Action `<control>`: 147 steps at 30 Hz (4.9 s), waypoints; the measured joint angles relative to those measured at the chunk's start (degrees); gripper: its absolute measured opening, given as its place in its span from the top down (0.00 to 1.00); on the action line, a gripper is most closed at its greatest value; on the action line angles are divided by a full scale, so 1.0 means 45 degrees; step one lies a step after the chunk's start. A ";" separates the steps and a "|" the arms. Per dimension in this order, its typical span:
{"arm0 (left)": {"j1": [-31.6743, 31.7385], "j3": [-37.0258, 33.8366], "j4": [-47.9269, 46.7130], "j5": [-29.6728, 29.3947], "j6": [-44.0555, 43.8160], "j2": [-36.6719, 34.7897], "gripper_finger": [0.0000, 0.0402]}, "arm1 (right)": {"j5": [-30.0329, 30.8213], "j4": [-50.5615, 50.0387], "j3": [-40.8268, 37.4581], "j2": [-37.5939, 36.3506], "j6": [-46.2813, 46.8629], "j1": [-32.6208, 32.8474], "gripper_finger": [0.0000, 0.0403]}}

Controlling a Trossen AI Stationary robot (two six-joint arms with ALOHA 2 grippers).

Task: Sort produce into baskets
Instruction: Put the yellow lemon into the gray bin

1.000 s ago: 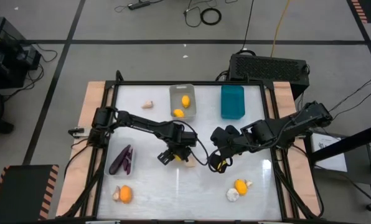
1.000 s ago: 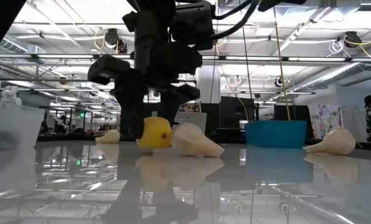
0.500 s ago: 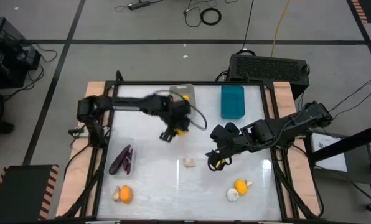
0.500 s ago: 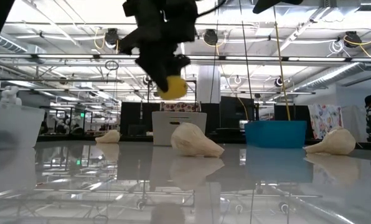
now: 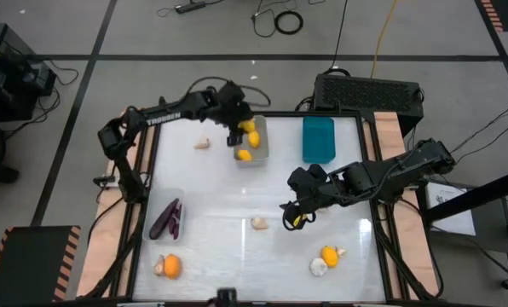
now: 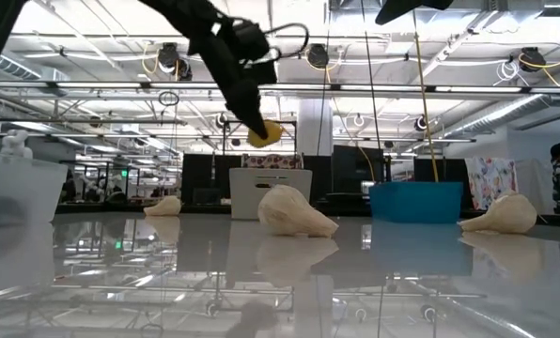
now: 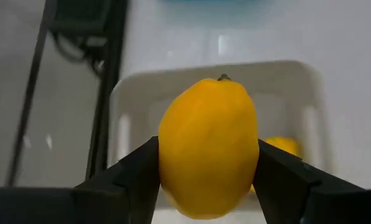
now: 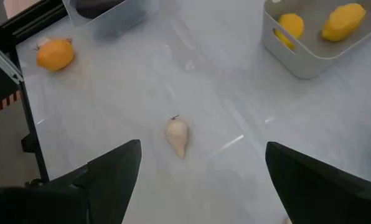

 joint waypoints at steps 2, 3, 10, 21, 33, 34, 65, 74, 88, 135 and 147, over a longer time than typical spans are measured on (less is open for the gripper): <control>0.0485 -0.0007 0.0334 0.0028 -0.1482 0.0229 0.45 | 0.0000 0.0010 0.0000 0.0000 0.0020 0.0004 0.17; 0.0684 -0.0007 0.0410 0.0036 -0.2367 0.0344 0.45 | 0.0000 0.0022 0.0000 0.0000 0.0022 0.0004 0.17; 0.1164 -0.0007 -0.0030 0.0092 -0.8717 0.1091 0.45 | 0.0078 0.0068 0.0000 0.0000 0.0226 0.0003 0.17; 0.0892 -0.0012 0.0145 -0.0061 -0.9458 0.1741 0.30 | 0.0320 0.0058 0.0000 0.0000 0.0253 -0.0165 0.17; 0.0843 -0.0017 -0.0213 0.0013 -0.7974 0.0199 0.17 | -0.4104 -0.0239 0.0000 0.0000 -0.1066 -0.0096 0.17; 0.0804 -0.0017 -0.0283 0.0026 -0.7866 -0.0025 0.17 | -0.4604 -0.0337 0.0000 0.0000 -0.1351 -0.0025 0.17; -0.1903 -0.4369 -0.2809 -0.0061 -0.6002 -0.4373 0.18 | -0.5844 0.0967 -0.5344 0.0408 -0.2374 0.4633 0.17; -0.1993 -0.4369 -0.2417 -0.0057 -0.6106 -0.4374 0.18 | -0.5799 0.1117 -0.6275 0.0408 0.0991 0.4505 0.17; -0.1993 -0.4359 -0.1441 -0.0060 -0.6086 -0.4369 0.18 | -0.5971 0.2514 -0.6275 0.1124 0.5114 0.4973 0.17; -0.2801 -0.4349 -0.3751 0.2368 -0.7632 -0.4833 0.18 | -0.3702 0.2977 -0.6275 -0.0698 -0.0814 0.0185 0.49; -0.6693 -0.4344 -0.5275 0.2818 -1.1803 -0.6748 0.18 | -0.1423 1.0414 -0.6272 -0.0590 -0.8066 -0.4195 0.48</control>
